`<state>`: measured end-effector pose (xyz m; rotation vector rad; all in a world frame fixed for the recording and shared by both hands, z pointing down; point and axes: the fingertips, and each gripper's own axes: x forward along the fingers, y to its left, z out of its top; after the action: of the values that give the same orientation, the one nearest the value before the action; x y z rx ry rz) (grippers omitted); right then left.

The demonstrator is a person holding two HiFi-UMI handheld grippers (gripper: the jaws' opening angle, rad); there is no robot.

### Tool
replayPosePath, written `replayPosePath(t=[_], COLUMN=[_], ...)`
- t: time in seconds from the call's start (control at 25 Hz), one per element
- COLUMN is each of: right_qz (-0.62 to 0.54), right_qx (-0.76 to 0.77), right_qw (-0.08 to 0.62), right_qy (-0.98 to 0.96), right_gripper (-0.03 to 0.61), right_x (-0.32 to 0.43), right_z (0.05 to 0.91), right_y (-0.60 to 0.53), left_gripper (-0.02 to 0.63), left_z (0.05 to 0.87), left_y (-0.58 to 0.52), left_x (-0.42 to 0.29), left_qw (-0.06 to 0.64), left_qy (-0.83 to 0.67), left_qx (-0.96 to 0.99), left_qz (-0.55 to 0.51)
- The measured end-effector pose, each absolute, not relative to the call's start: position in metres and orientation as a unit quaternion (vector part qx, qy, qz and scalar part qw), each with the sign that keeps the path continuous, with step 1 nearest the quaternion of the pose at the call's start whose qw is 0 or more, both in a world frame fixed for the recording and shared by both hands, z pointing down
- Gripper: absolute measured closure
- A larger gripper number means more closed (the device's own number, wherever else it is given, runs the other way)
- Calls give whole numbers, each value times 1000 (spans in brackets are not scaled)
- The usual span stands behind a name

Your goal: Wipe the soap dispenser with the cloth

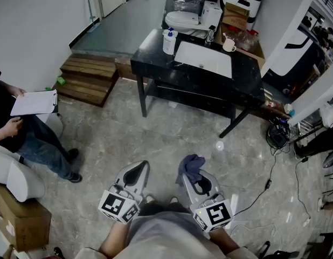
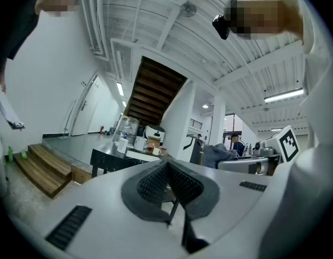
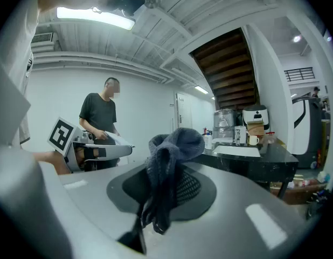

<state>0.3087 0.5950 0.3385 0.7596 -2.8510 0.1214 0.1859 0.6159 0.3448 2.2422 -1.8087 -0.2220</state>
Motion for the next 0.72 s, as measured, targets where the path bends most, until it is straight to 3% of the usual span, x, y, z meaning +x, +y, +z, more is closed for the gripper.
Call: replayPosePath(t=[0.72], right_qz=[64], right_qx=[262], right_qw=[89], right_qy=[-959], right_gripper=[506], right_x=[265], right_z=[344], right_y=[586], left_gripper=[607], left_z=[352], left_y=[600], left_x=[145], left_qw=[126], left_qy=[-587], left_qx=[797], left_qz=[-72])
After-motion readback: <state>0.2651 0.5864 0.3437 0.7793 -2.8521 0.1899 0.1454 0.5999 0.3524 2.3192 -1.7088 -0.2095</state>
